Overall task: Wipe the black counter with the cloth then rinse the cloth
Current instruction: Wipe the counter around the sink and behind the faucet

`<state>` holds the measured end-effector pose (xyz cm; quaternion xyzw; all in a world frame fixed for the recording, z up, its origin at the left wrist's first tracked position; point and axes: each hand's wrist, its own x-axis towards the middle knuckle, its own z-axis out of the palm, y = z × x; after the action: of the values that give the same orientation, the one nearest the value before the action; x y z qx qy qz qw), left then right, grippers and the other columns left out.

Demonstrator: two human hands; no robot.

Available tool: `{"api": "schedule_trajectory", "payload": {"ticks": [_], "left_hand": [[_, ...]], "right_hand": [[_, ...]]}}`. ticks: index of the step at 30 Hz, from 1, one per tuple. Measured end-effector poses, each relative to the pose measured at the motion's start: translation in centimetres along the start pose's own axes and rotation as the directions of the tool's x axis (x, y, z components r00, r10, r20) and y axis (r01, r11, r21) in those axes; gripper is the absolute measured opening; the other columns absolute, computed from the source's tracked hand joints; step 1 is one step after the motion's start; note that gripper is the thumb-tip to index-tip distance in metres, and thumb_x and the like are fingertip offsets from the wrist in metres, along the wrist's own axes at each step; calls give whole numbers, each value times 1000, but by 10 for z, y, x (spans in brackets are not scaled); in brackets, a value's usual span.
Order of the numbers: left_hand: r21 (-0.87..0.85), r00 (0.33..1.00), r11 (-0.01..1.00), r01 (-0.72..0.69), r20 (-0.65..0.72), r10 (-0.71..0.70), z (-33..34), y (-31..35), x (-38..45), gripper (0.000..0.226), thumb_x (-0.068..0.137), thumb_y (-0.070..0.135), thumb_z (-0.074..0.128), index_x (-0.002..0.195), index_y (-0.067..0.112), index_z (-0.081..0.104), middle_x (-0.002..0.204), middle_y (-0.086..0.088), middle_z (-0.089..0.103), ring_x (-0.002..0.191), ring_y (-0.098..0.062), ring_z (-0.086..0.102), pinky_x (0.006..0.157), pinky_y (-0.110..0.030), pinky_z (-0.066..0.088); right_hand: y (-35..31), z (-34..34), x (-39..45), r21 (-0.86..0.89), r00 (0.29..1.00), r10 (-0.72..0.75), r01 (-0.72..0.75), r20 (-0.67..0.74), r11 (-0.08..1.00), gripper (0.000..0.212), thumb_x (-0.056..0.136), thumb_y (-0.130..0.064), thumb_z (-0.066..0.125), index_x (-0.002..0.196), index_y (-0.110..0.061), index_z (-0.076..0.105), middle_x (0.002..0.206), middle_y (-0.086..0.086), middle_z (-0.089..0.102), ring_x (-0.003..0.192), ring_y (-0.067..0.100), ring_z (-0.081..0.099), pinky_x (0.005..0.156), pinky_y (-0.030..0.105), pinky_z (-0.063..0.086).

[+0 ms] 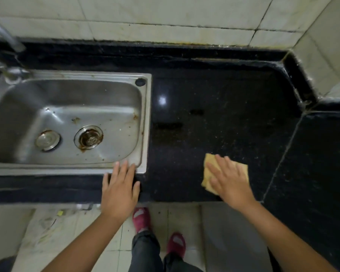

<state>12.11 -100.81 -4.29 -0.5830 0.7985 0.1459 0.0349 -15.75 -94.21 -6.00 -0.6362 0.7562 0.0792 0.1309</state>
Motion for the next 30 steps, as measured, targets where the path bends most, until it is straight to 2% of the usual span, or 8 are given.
{"api": "schedule_trajectory", "payload": {"ticks": [3, 8, 13, 16, 18, 20, 24, 30], "left_hand": [[-19, 998, 999, -45, -33, 45, 1, 22, -10, 43, 81, 24, 61, 117, 1, 60, 123, -20, 58, 116, -39, 52, 90, -57, 39], [30, 997, 997, -70, -38, 71, 5, 49, -10, 60, 69, 25, 79, 120, 2, 59, 128, -17, 55, 119, -33, 52, 93, -50, 42], [-11, 999, 999, 32, -23, -32, 9, 42, -17, 54, 99, 32, 24, 147, 17, 5, 156, 0, -2, 142, -17, -8, 114, -36, -4], [-76, 997, 995, 65, -47, -69, 10, 24, -23, 54, 97, 37, 20, 146, 14, 16, 155, -3, 10, 143, -18, -1, 113, -36, -2], [-76, 994, 993, 86, -67, -91, 11, 10, -25, 72, 84, 46, 7, 143, 11, 27, 152, -7, 21, 142, -22, 9, 112, -39, 3], [-65, 990, 992, 112, -75, -117, 13, -4, -27, 81, 77, 49, 2, 141, 9, 34, 150, -9, 27, 141, -25, 15, 112, -43, 8], [-91, 979, 980, 176, -87, -184, 16, -19, -39, 72, 82, 44, 13, 134, 5, 45, 143, -14, 39, 136, -31, 27, 108, -48, 19], [-142, 943, 944, 297, -109, -313, 16, -42, -58, 69, 83, 42, 18, 130, 1, 49, 139, -18, 44, 133, -35, 32, 105, -52, 25]], "right_hand": [[47, -11, 5, 80, 981, 192, -193, 16, 978, 70, 85, -58, -5, 146, -30, 18, 157, 1, 6, 145, 23, 4, 115, 43, 9], [44, -39, 69, 238, 874, 486, -475, 10, 847, 50, 99, -38, 15, 148, -26, 7, 157, 4, -6, 144, 28, -7, 115, 48, -3], [-37, -33, 82, 213, 983, 180, -169, -33, 962, 50, 99, -36, 17, 147, -25, 10, 157, 5, -3, 144, 30, -4, 115, 46, 1], [-82, -12, 47, 103, 997, -79, 81, -25, 991, 65, 87, -46, 0, 146, -28, 19, 157, 5, 8, 144, 30, 9, 115, 46, 9], [-93, 1, 22, 1, 983, -162, 162, -89, 987, 64, 81, -44, 14, 133, -27, 48, 143, 8, 44, 130, 31, 43, 107, 47, 28], [-92, 17, 9, -34, 972, -193, 190, -137, 981, 51, 85, -42, 27, 119, -26, 61, 126, 7, 61, 119, 30, 52, 97, 45, 28], [-98, 19, 2, -28, 972, -173, 170, -160, 985, 63, 97, -40, 3, 120, -20, 59, 125, 11, 61, 119, 31, 41, 96, 45, 24], [-178, 9, -3, 20, 968, -248, 247, 50, 969, 57, 78, -43, 30, 117, -19, 64, 126, 11, 61, 117, 32, 56, 99, 48, 41]]}}
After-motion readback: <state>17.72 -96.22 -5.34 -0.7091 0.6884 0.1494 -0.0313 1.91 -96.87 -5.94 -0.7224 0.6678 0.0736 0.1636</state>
